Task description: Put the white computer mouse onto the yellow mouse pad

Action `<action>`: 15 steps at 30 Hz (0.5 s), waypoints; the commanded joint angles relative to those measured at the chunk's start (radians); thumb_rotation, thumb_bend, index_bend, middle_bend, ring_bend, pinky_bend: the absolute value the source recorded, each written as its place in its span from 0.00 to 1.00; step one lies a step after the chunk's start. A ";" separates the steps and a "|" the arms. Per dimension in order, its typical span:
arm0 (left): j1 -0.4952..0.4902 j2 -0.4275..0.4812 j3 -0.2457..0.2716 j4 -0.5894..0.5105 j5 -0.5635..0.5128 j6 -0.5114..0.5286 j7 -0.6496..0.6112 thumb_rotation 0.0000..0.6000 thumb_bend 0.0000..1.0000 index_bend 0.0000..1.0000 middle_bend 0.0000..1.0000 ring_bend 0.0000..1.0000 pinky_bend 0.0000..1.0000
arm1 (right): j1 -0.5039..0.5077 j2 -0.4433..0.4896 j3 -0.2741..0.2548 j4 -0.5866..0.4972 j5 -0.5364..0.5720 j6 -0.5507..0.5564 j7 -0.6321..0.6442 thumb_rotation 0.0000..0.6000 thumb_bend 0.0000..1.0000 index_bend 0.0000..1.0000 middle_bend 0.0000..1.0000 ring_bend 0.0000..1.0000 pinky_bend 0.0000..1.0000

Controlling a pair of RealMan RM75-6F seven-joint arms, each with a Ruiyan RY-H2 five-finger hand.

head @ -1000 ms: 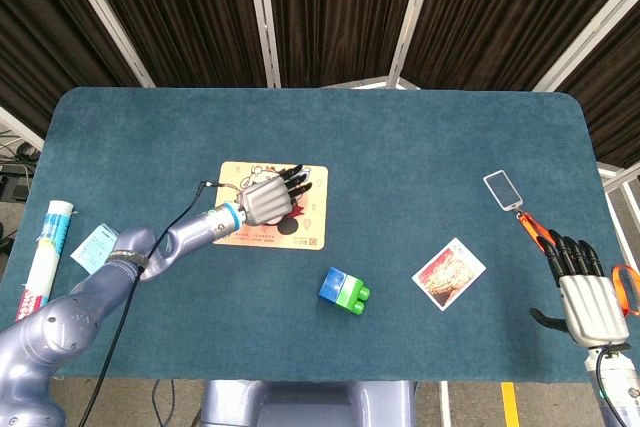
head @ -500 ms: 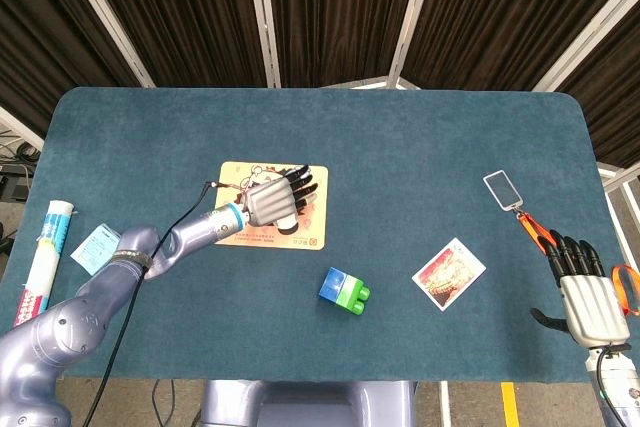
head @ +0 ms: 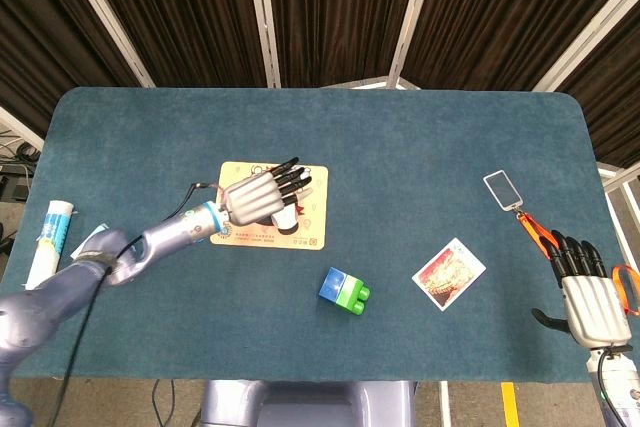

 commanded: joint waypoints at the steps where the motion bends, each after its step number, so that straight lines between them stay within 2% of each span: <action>1: 0.102 0.147 -0.020 -0.219 -0.074 0.066 0.133 1.00 0.29 0.03 0.00 0.00 0.00 | -0.001 -0.002 0.000 0.000 0.000 0.002 -0.005 1.00 0.09 0.00 0.00 0.00 0.00; 7: 0.279 0.337 -0.036 -0.577 -0.239 0.161 0.289 1.00 0.27 0.02 0.00 0.00 0.00 | -0.005 -0.009 0.001 0.003 -0.003 0.015 -0.020 1.00 0.09 0.00 0.00 0.00 0.00; 15: 0.508 0.453 -0.029 -0.878 -0.424 0.336 0.306 1.00 0.27 0.00 0.00 0.00 0.00 | -0.015 -0.015 -0.002 0.007 -0.014 0.038 -0.028 1.00 0.09 0.00 0.00 0.00 0.00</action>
